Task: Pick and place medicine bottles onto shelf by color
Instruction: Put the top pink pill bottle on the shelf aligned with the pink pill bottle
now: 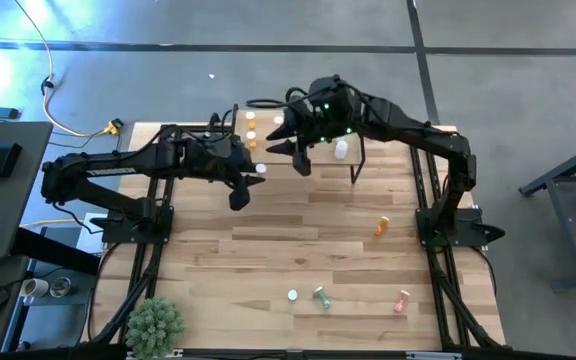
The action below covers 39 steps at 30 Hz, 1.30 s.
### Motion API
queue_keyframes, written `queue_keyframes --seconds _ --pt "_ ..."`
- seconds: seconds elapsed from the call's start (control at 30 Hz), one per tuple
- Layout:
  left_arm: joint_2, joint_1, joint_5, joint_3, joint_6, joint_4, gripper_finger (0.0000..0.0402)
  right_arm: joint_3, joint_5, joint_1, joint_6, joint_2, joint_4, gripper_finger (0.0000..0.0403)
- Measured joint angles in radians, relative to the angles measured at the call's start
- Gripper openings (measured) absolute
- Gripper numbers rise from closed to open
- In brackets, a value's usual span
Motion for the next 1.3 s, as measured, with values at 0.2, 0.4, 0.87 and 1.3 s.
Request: queue_keyframes --seconds 0.2,0.4,0.87,1.3 --pt "0.043 0.0 -0.027 0.0 0.0 0.065 0.0102 0.0 -0.135 -0.049 -0.068 0.0 -0.025 0.0138" --pt "0.062 0.0 -0.062 0.0 0.026 0.096 0.0102 0.0 -0.215 -0.077 -0.129 0.019 -0.071 0.0138" --pt "0.062 0.0 -0.124 0.0 0.037 0.125 0.0102 0.0 -0.216 -0.076 -0.201 0.077 -0.098 0.0173" --pt "0.062 0.02 -0.125 0.0 0.03 0.123 0.0101 0.0 -0.209 -0.06 -0.201 0.125 -0.099 0.0197"
